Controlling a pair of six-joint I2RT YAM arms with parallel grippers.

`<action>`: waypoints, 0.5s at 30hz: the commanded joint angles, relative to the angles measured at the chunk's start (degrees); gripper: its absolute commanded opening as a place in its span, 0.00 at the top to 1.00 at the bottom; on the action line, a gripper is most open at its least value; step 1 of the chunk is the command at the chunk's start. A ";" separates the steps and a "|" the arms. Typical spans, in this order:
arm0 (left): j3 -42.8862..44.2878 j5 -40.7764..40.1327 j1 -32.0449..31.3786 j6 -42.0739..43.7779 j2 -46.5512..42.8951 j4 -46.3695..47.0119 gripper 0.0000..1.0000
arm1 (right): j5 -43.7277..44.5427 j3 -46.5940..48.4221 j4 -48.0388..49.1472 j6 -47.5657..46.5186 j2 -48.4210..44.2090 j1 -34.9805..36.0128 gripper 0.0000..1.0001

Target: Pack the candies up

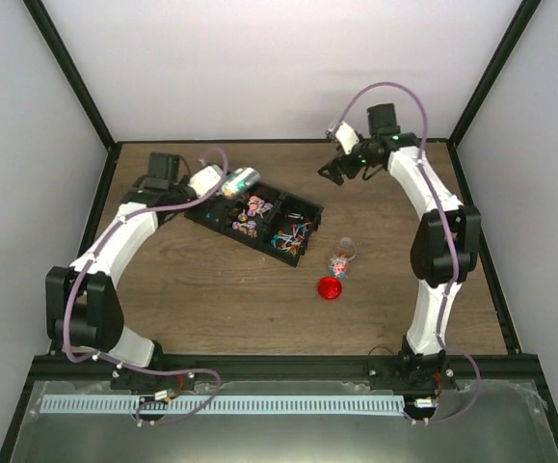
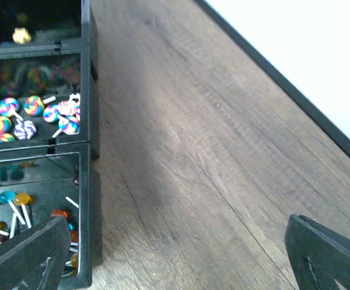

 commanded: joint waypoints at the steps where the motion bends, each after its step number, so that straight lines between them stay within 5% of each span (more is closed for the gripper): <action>1: 3.90 0.29 -8.58 7.81 -3.48 -8.95 0.96 | -8.32 -0.63 -4.22 3.07 -1.79 -4.57 0.00; 15: 10.41 2.24 -23.13 11.40 -1.93 -19.65 0.96 | -19.00 -11.36 -5.75 6.78 -5.05 -11.05 0.00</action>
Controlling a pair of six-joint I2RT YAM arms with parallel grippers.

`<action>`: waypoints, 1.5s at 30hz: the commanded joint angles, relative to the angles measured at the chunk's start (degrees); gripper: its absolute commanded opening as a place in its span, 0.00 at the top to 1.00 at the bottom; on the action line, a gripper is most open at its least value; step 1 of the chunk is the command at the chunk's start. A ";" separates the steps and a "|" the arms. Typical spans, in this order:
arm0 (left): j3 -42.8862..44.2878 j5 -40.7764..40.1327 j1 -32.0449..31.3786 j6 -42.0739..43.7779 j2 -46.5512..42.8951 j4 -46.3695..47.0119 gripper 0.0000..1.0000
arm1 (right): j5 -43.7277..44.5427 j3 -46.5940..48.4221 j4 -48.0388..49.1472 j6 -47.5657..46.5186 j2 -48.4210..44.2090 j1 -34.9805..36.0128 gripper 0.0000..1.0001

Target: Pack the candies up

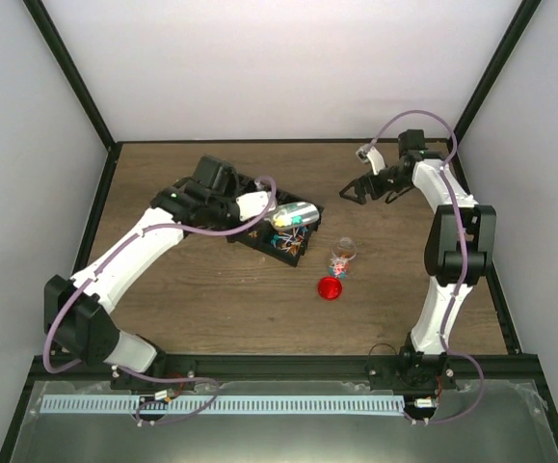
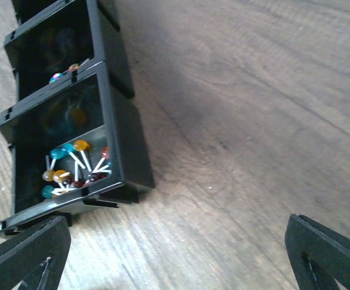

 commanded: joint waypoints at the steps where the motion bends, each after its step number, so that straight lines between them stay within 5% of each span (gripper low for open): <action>1: 2.03 0.81 -0.94 5.70 1.58 -4.70 0.96 | -4.05 0.38 -0.42 2.29 -2.34 0.50 0.00; 45: 28.85 -11.42 -12.70 8.61 23.28 -25.81 0.96 | -7.26 -4.80 7.76 16.29 -1.26 0.23 0.00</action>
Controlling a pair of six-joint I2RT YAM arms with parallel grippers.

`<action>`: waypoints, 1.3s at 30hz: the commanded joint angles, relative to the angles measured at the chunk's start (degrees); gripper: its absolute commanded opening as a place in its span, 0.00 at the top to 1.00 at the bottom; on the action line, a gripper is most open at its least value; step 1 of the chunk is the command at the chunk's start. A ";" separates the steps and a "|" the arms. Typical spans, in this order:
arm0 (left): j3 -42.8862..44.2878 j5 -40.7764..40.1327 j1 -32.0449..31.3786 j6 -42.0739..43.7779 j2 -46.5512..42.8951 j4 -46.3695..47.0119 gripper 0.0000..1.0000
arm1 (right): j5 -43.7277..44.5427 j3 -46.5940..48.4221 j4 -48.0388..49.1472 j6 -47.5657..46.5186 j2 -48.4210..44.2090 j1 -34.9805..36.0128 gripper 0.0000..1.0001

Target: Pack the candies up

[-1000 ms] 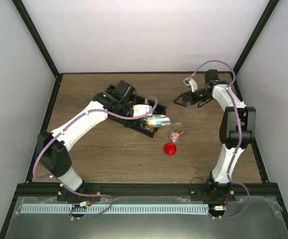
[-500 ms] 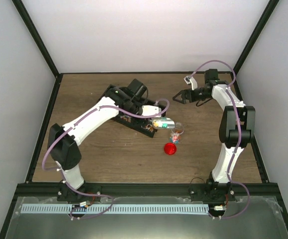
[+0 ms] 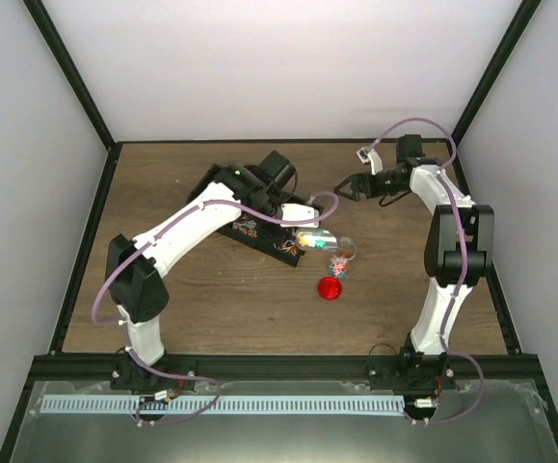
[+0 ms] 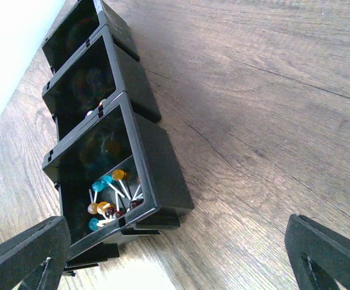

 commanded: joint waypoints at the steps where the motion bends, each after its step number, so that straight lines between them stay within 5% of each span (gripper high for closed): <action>1: 2.70 -0.71 -0.76 0.39 1.08 -1.75 0.96 | -0.72 0.09 1.12 0.98 -0.91 -0.17 0.00; 39: 18.34 -7.05 -4.31 -0.53 10.06 -12.41 0.96 | -1.94 -0.01 2.19 2.34 -2.41 -0.14 0.00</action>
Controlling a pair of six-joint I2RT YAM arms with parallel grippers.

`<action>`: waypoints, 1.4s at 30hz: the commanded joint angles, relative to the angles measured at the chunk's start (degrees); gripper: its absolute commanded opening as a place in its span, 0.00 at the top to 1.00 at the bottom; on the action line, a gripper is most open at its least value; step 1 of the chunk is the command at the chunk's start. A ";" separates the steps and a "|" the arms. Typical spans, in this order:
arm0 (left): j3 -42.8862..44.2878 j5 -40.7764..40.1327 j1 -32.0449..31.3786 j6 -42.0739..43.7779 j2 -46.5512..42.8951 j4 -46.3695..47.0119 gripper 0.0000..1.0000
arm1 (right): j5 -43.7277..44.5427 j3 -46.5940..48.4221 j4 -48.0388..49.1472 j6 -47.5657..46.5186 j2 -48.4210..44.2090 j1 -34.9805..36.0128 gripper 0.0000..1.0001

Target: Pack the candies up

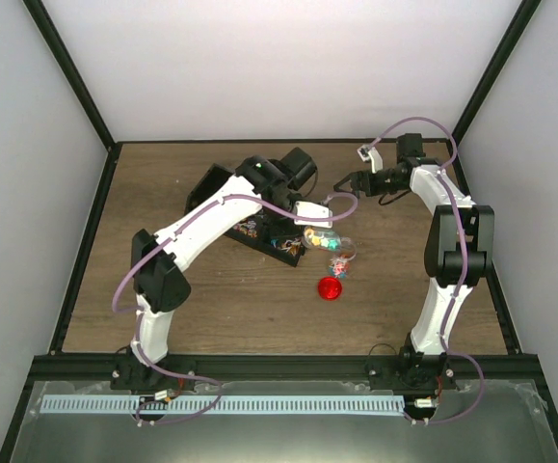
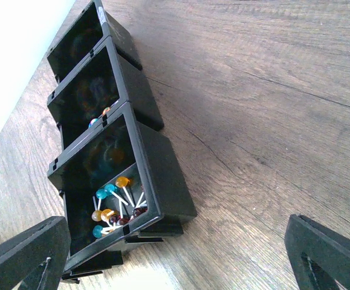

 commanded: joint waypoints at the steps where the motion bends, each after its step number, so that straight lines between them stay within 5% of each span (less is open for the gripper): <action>1: 3.06 -0.89 -0.84 -0.37 0.92 -2.33 0.96 | -1.33 -0.08 0.47 0.28 -2.35 -0.14 0.00; 27: 3.84 0.26 0.48 -4.60 -0.87 -1.61 0.96 | -1.49 -0.09 0.57 0.22 -2.46 -0.15 0.00; 34: 4.94 7.58 13.60 -13.10 -5.54 1.00 0.96 | -2.22 4.55 -0.77 0.67 0.19 0.01 0.00; 42: -6.29 3.48 30.55 -17.76 -12.53 3.12 0.96 | -0.31 12.42 -4.34 -1.93 5.11 3.15 0.02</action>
